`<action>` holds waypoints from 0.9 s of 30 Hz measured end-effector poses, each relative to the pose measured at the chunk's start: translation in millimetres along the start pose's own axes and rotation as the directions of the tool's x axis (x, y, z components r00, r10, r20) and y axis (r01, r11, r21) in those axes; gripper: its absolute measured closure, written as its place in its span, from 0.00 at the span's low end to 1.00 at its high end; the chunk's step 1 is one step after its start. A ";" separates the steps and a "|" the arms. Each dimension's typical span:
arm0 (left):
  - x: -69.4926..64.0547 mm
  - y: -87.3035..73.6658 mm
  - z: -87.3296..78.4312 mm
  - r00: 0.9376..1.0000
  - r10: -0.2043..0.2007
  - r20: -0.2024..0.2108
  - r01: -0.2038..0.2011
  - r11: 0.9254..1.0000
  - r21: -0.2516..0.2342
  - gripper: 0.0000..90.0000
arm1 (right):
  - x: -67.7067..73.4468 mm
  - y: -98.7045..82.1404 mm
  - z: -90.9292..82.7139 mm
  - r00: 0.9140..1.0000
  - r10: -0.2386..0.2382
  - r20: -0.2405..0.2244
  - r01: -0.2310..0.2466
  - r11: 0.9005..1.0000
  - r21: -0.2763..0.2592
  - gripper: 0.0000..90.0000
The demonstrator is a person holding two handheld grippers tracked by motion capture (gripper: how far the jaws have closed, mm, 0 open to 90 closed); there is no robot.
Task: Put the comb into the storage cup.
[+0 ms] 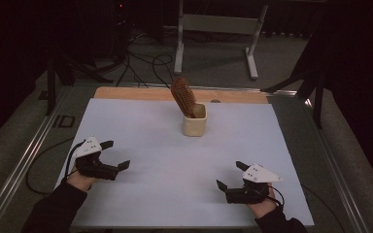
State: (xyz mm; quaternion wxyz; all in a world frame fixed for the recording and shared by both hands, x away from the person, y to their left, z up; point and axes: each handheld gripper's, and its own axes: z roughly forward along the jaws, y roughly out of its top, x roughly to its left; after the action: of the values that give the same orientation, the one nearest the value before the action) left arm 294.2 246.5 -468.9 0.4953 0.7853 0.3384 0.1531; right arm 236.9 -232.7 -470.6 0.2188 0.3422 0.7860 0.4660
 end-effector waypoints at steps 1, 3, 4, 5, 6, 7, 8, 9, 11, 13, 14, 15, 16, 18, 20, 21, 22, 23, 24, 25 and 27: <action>-0.2 -3.4 -1.6 1.000 -0.003 -0.004 0.003 1.000 -0.002 0.00 | 0.3 -0.1 0.0 1.000 0.003 0.000 -0.003 1.000 0.002 0.09; -0.1 -6.7 -3.2 1.000 -0.011 -0.002 0.011 1.000 -0.003 0.00 | 0.2 -0.1 0.2 1.000 0.000 0.000 0.000 1.000 0.004 0.09; -0.1 -6.7 -3.2 1.000 -0.011 -0.002 0.011 1.000 -0.003 0.00 | -0.1 -0.2 0.5 1.000 -0.006 -0.001 0.006 1.000 0.004 0.09; 0.4 -17.8 -7.2 0.999 -0.035 -0.008 0.035 0.999 -0.002 0.00 | 0.3 -0.2 0.9 1.000 -0.006 0.000 0.006 1.000 0.004 0.09; 0.3 -20.8 -7.8 0.999 -0.037 -0.011 0.037 0.999 0.007 0.00 | 0.5 -0.3 1.1 1.000 -0.005 -0.001 0.005 1.000 0.005 0.09; -0.7 -23.5 -8.6 0.999 -0.039 -0.014 0.039 0.999 0.008 0.00 | 0.7 -0.3 1.3 1.000 -0.005 0.000 0.005 1.000 0.005 0.09; -1.3 -25.7 -9.8 0.999 -0.040 -0.012 0.040 0.999 0.009 0.00 | 0.9 -0.3 1.4 1.000 -0.008 0.003 0.008 1.000 0.005 0.09; -2.1 -27.7 -11.2 0.999 -0.039 -0.014 0.039 0.999 0.009 0.00 | 0.8 -0.4 1.4 1.000 -0.008 0.003 0.008 1.000 0.006 0.09; -3.4 -31.5 -14.0 0.999 -0.039 -0.015 0.040 0.999 0.021 0.00 | 0.5 -0.6 1.3 1.000 -0.007 0.003 0.007 1.000 0.007 0.09; -4.2 -36.0 -16.0 0.999 -0.045 -0.018 0.045 0.999 0.027 0.00 | 0.3 -0.8 1.4 1.000 -0.007 0.003 0.007 1.000 0.006 0.09; -4.9 -38.1 -17.2 0.999 -0.047 -0.022 0.047 0.998 0.028 0.00 | 0.2 -0.9 1.4 1.000 -0.007 0.004 0.007 1.000 0.006 0.09; -5.3 -40.0 -18.6 0.999 -0.050 -0.020 0.051 0.998 0.026 0.00 | 0.2 -0.9 1.3 1.000 -0.008 0.005 0.008 1.000 0.009 0.09; -5.5 -41.3 -19.7 0.998 -0.054 -0.017 0.055 0.998 0.030 0.00 | 0.0 -1.0 1.3 1.000 -0.011 0.006 0.011 1.000 0.010 0.09; -6.5 -44.0 -22.5 0.998 -0.060 -0.025 0.060 0.998 0.029 0.00 | -0.1 -1.3 1.4 1.000 -0.003 0.008 0.003 1.000 0.009 0.09; -7.3 -47.0 -25.4 0.998 -0.062 -0.021 0.063 0.998 0.027 0.00 | -0.5 -1.6 1.6 1.000 -0.004 0.009 0.004 1.000 0.009 0.09; -7.3 -47.0 -25.4 0.998 -0.062 -0.021 0.063 0.998 0.027 0.00 | -0.5 -1.6 1.6 1.000 -0.004 0.009 0.004 1.000 0.009 0.09; -7.3 -47.0 -25.4 0.998 -0.062 -0.021 0.063 0.998 0.027 0.00 | -0.6 -1.7 1.8 1.000 -0.002 0.009 0.002 1.000 0.009 0.09; -8.4 -51.0 -30.8 0.998 -0.058 -0.013 0.059 0.998 0.028 0.01 | -0.5 -2.0 2.0 1.000 0.000 0.012 0.000 1.000 0.011 0.09; -8.4 -52.1 -32.4 0.998 -0.056 -0.021 0.057 0.998 0.024 0.01 | -1.0 -2.2 2.2 1.000 -0.003 0.010 0.003 1.000 0.011 0.09; -8.0 -52.9 -34.2 0.998 -0.057 -0.029 0.058 0.998 0.020 0.01 | -1.0 -2.3 2.4 1.000 -0.002 0.010 0.002 1.000 0.012 0.09; -7.5 -53.8 -36.5 0.997 -0.063 -0.042 0.063 0.998 0.006 0.01 | -0.7 -2.5 2.8 1.000 -0.006 0.010 0.005 1.000 0.016 0.09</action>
State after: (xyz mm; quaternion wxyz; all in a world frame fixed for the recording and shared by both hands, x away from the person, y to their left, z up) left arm 247.3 281.1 -498.7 0.4900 0.7726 0.3737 0.1524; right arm 238.3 -232.4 -474.1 0.2211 0.3441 0.7896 0.4574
